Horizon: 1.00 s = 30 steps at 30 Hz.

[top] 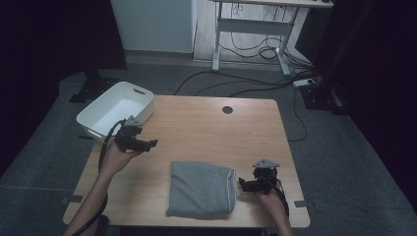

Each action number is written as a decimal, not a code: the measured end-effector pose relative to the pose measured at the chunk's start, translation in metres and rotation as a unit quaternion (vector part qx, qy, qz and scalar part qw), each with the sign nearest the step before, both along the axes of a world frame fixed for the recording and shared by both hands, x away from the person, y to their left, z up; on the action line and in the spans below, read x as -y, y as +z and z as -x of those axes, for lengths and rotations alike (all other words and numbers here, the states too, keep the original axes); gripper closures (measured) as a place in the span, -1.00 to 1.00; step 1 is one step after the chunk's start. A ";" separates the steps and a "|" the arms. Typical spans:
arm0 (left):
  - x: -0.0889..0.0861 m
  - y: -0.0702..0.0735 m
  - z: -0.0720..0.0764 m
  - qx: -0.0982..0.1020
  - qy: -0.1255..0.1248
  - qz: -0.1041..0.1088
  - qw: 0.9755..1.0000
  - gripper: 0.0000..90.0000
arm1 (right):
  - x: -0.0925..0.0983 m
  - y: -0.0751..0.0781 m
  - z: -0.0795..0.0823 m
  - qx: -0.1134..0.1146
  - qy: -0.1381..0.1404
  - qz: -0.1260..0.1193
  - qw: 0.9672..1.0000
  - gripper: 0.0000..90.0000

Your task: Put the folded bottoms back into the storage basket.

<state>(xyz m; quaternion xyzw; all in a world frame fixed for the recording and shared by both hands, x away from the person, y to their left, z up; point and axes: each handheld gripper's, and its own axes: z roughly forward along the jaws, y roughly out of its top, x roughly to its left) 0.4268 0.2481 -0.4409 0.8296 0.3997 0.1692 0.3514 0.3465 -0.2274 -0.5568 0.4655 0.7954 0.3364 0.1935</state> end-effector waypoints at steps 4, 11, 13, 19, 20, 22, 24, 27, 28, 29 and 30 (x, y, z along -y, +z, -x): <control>-0.002 0.006 -0.006 0.002 0.007 0.000 1.000 -0.68 | 0.000 0.000 0.000 0.000 0.000 0.000 1.000 -1.00; -0.007 0.010 -0.018 0.000 0.024 -0.007 1.000 -0.67 | 0.000 0.000 0.000 0.000 0.000 0.000 1.000 -1.00; -0.009 0.011 -0.021 0.001 0.028 -0.008 1.000 -0.64 | 0.000 0.000 0.000 0.000 0.000 0.000 1.000 -1.00; -0.017 0.013 -0.029 0.006 0.039 -0.021 0.999 -0.48 | 0.000 0.000 0.000 0.001 0.000 0.000 1.000 -1.00; -0.019 0.014 -0.030 0.006 0.039 -0.020 0.999 -0.42 | 0.000 0.000 0.000 0.001 0.000 0.000 1.000 -1.00; -0.022 0.014 -0.033 0.006 0.043 -0.018 0.999 -0.32 | 0.000 0.000 0.000 0.001 0.000 0.000 1.000 -1.00; -0.025 0.015 -0.036 0.006 0.046 -0.022 0.999 -0.24 | 0.000 0.000 0.000 0.001 0.000 0.000 1.000 -1.00; -0.029 0.014 -0.040 0.005 0.053 -0.023 0.998 -0.15 | 0.000 0.000 0.000 0.001 0.000 0.000 1.000 -1.00; -0.030 0.013 -0.041 0.005 0.057 -0.024 0.998 -0.13 | 0.000 0.000 0.000 0.001 0.000 0.000 1.000 -1.00; -0.031 0.013 -0.043 0.004 0.060 -0.026 0.998 -0.09 | 0.000 0.000 0.000 0.001 0.000 0.000 1.000 -1.00; -0.033 0.012 -0.044 0.002 0.065 -0.028 0.998 -0.06 | 0.000 0.000 0.000 0.001 0.000 0.000 1.000 -1.00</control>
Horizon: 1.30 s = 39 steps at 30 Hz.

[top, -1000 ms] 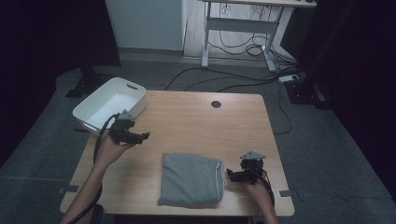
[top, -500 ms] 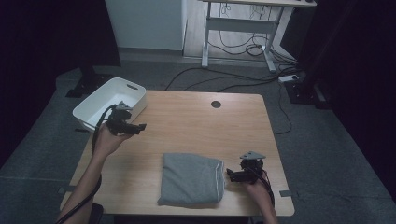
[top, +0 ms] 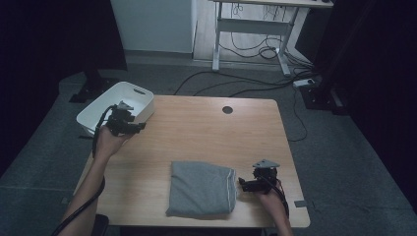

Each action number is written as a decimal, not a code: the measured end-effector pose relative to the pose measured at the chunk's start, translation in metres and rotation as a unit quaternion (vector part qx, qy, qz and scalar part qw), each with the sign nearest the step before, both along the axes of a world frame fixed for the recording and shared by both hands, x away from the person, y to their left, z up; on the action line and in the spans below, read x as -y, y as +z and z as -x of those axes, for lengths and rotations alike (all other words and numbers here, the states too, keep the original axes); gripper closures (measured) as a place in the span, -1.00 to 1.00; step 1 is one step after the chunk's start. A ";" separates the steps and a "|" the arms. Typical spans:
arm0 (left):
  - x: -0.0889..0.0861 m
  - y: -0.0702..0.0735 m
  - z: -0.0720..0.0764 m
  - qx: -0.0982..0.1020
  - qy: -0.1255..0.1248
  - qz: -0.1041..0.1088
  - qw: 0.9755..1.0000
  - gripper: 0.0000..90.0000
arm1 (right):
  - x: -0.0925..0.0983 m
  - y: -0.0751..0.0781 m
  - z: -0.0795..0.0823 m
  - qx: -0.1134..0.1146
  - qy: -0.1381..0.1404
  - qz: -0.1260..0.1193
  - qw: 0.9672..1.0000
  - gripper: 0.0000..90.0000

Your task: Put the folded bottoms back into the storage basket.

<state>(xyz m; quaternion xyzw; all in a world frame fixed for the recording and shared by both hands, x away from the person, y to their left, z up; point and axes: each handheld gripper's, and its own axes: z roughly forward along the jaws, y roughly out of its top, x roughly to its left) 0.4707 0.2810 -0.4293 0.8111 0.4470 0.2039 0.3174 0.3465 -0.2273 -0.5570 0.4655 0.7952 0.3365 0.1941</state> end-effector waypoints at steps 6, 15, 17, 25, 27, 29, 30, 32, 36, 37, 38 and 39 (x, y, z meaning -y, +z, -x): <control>-0.012 -0.007 -0.008 -0.006 0.031 -0.003 1.000 0.24 | 0.000 0.000 0.000 0.000 0.000 0.000 1.000 -1.00; -0.026 -0.018 -0.016 -0.022 0.054 -0.006 0.998 0.37 | 0.000 0.000 0.000 0.000 0.000 0.000 1.000 -1.00; -0.027 -0.021 -0.017 -0.023 0.058 -0.008 0.998 0.42 | 0.000 0.000 0.000 0.000 0.000 0.000 1.000 -1.00; -0.032 -0.027 -0.020 -0.031 0.063 -0.001 0.998 0.63 | 0.000 0.000 0.000 0.000 0.000 0.000 1.000 -1.00; -0.032 -0.029 -0.020 -0.033 0.062 0.003 0.998 0.71 | 0.000 0.000 0.000 0.000 0.000 0.000 1.000 -1.00; -0.031 -0.030 -0.019 -0.030 0.065 -0.002 0.997 0.79 | 0.000 0.000 0.000 0.000 0.000 0.000 1.000 -1.00; -0.032 -0.030 -0.019 -0.029 0.066 -0.004 0.997 0.84 | 0.000 0.000 0.000 0.000 0.000 0.000 1.000 -1.00; -0.032 -0.030 -0.019 -0.028 0.065 -0.004 0.997 0.85 | 0.000 0.000 0.000 0.000 0.000 0.000 1.000 -1.00; -0.030 -0.030 -0.017 -0.025 0.049 -0.011 0.998 0.88 | 0.000 0.000 0.000 0.000 0.000 0.000 1.000 -1.00; -0.029 -0.030 -0.017 -0.026 0.043 -0.010 0.999 0.89 | 0.000 0.000 0.000 0.000 0.000 0.000 1.000 -1.00; -0.028 -0.030 -0.016 -0.026 0.039 -0.010 0.999 0.89 | 0.000 0.000 0.000 0.000 0.000 0.000 1.000 -1.00; -0.026 -0.030 -0.016 -0.025 0.038 -0.011 0.999 0.89 | 0.000 0.000 0.000 0.000 0.000 0.000 1.000 -1.00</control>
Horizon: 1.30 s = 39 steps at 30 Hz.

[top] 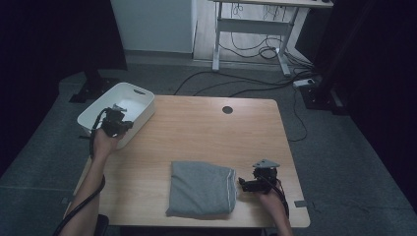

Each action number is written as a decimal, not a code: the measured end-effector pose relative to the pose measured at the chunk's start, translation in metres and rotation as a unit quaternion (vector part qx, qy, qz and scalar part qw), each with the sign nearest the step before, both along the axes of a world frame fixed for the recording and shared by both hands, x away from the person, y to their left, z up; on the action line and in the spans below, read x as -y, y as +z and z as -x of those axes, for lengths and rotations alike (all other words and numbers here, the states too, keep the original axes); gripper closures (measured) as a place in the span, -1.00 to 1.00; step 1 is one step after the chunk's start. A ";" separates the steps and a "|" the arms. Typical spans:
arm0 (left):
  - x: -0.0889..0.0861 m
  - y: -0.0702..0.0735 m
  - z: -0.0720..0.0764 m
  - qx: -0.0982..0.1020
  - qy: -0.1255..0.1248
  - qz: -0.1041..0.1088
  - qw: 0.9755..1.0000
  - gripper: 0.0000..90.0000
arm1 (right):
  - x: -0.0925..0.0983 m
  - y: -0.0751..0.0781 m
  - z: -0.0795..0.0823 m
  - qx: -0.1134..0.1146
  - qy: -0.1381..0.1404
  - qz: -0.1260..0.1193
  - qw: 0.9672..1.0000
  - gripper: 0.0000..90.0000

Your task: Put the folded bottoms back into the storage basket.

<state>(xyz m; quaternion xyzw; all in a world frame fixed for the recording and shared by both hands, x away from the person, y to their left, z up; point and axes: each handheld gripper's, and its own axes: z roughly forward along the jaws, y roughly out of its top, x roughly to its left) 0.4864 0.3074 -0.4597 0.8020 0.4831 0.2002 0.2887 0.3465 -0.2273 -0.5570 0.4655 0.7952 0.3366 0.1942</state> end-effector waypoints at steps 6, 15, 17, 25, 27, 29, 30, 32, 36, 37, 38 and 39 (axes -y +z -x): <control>0.005 -0.001 0.001 0.003 0.000 0.007 1.000 0.89 | 0.000 0.000 0.000 0.000 0.000 0.000 1.000 -1.00; 0.019 -0.002 0.006 0.007 -0.020 0.008 1.000 0.89 | 0.000 0.000 0.000 0.000 0.000 0.000 1.000 -1.00; 0.023 -0.002 0.007 0.008 -0.025 0.008 1.000 0.89 | 0.000 0.000 0.000 0.000 0.000 0.000 1.000 -1.00; 0.037 -0.002 0.009 0.009 -0.046 0.005 0.999 0.88 | 0.000 0.000 0.000 0.000 0.000 0.000 1.000 -1.00; 0.041 -0.002 0.010 0.010 -0.050 0.004 0.999 0.88 | 0.000 0.000 0.000 0.000 0.000 0.000 1.000 -1.00; 0.046 -0.002 0.011 0.009 -0.055 0.003 0.998 0.88 | 0.000 0.000 0.000 0.000 0.000 0.000 1.000 -1.00; 0.048 -0.002 0.011 0.009 -0.059 0.002 0.998 0.88 | 0.000 0.000 0.000 0.000 0.000 0.000 1.000 -1.00; 0.054 -0.002 0.012 0.009 -0.067 -0.001 0.998 0.88 | 0.000 0.000 0.000 0.000 0.000 0.000 1.000 -1.00; 0.066 -0.002 0.015 0.011 -0.083 -0.005 0.996 0.87 | 0.000 0.000 0.000 -0.001 0.000 0.000 1.000 -1.00; 0.069 -0.002 0.015 0.012 -0.086 -0.004 0.996 0.87 | 0.000 0.000 0.000 0.000 0.000 0.000 1.000 -1.00; 0.072 -0.002 0.016 0.011 -0.092 -0.005 0.996 0.87 | 0.000 0.000 0.000 0.000 0.000 0.000 1.000 -1.00; 0.072 -0.002 0.016 0.011 -0.092 -0.005 0.996 0.87 | 0.000 0.000 0.000 0.000 0.000 0.000 1.000 -1.00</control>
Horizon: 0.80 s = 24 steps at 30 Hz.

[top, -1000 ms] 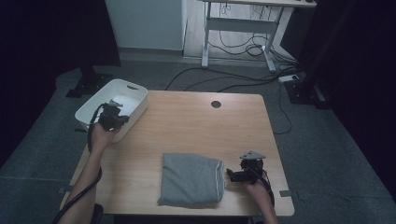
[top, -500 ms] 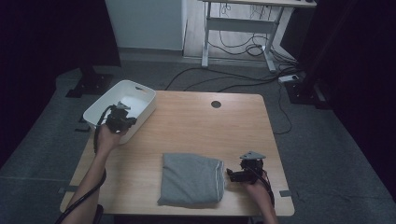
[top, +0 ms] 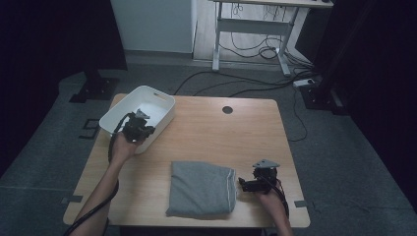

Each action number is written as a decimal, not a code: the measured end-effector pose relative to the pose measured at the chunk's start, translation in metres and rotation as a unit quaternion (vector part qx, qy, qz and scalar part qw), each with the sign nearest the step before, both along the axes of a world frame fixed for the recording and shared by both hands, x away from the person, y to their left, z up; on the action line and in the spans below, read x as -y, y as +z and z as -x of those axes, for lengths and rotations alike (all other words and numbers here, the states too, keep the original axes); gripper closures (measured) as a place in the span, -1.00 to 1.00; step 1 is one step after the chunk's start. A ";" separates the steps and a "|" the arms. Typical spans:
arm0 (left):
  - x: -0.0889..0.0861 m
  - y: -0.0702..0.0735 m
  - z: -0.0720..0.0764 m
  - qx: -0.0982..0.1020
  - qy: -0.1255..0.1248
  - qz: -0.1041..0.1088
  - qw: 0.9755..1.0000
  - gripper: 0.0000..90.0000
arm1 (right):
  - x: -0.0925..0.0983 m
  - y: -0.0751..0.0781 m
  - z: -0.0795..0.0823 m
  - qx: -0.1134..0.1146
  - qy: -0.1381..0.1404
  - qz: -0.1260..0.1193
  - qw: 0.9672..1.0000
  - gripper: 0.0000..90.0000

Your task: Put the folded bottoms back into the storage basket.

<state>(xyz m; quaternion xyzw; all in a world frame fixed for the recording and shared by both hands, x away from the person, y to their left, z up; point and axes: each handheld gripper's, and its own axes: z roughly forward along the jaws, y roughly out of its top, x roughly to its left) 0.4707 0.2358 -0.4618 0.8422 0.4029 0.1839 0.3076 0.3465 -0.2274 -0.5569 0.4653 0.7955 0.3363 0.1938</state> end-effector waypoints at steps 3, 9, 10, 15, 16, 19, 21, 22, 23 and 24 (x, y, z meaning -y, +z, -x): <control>0.012 0.000 0.002 -0.001 -0.016 -0.002 1.000 0.87 | 0.000 0.000 0.000 0.000 0.000 0.000 1.000 -1.00; 0.031 0.000 0.005 -0.002 -0.039 -0.001 0.999 0.86 | 0.000 0.000 0.000 0.000 0.000 0.000 1.000 -1.00; 0.034 0.000 0.005 -0.002 -0.044 -0.001 0.999 0.86 | 0.000 0.000 0.000 0.000 0.000 0.000 1.000 -1.00; 0.051 -0.001 0.008 0.000 -0.066 -0.001 0.998 0.86 | 0.000 0.000 0.000 0.000 0.000 0.000 1.000 -1.00; 0.055 -0.001 0.009 0.000 -0.070 0.001 0.998 0.86 | 0.000 0.000 0.000 0.000 0.000 0.000 1.000 -1.00; 0.064 -0.001 0.011 -0.001 -0.085 0.003 0.996 0.86 | 0.000 0.000 0.000 0.000 0.000 0.000 1.000 -1.00; 0.071 -0.001 0.013 -0.001 -0.095 0.002 0.995 0.87 | 0.000 0.000 0.000 0.000 0.000 0.000 1.000 -1.00; 0.075 -0.001 0.013 -0.002 -0.100 0.002 0.995 0.87 | 0.000 0.000 0.000 0.000 0.000 0.000 1.000 -1.00; 0.078 -0.001 0.014 -0.001 -0.105 0.001 0.994 0.87 | 0.000 0.000 0.000 0.000 0.000 0.000 1.000 -1.00; 0.081 -0.001 0.014 -0.002 -0.109 0.000 0.994 0.86 | 0.000 0.000 0.000 0.000 0.000 0.000 1.000 -1.00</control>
